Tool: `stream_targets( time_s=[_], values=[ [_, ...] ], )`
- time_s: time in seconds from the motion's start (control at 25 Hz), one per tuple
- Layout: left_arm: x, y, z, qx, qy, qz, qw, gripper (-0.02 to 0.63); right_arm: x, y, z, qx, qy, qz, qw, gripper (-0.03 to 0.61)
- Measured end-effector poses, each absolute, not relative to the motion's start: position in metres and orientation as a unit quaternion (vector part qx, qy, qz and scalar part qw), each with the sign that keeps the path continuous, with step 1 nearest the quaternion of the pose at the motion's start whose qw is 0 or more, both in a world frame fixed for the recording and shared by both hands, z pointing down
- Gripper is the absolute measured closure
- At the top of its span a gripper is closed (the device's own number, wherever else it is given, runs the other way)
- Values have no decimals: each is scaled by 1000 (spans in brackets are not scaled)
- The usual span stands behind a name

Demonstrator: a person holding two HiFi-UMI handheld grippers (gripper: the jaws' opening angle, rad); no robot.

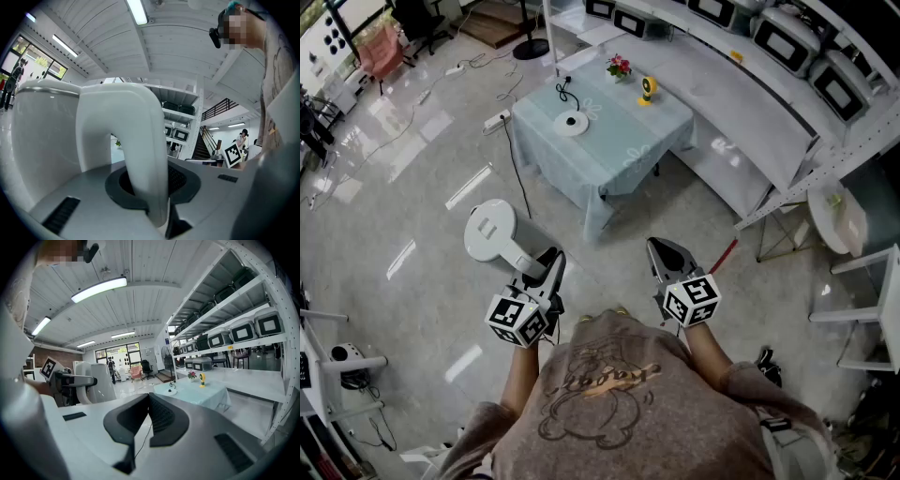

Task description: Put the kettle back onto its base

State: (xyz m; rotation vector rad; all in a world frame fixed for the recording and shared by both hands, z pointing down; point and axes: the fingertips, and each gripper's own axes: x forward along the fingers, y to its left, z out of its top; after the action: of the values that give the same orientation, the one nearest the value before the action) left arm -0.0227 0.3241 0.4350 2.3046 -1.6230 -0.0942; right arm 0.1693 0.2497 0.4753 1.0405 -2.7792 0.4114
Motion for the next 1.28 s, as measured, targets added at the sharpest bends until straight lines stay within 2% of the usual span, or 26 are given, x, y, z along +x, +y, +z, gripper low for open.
stream_targets(
  time_s=[0.68,1.28],
  values=[
    [-46,310,440,831,-533,-34,157,531,147,252,487,374,-912,152,68,578],
    [-78,200,444,831,-534,-28,156,531,112,122,483,363,-918,150,49,578]
  ],
)
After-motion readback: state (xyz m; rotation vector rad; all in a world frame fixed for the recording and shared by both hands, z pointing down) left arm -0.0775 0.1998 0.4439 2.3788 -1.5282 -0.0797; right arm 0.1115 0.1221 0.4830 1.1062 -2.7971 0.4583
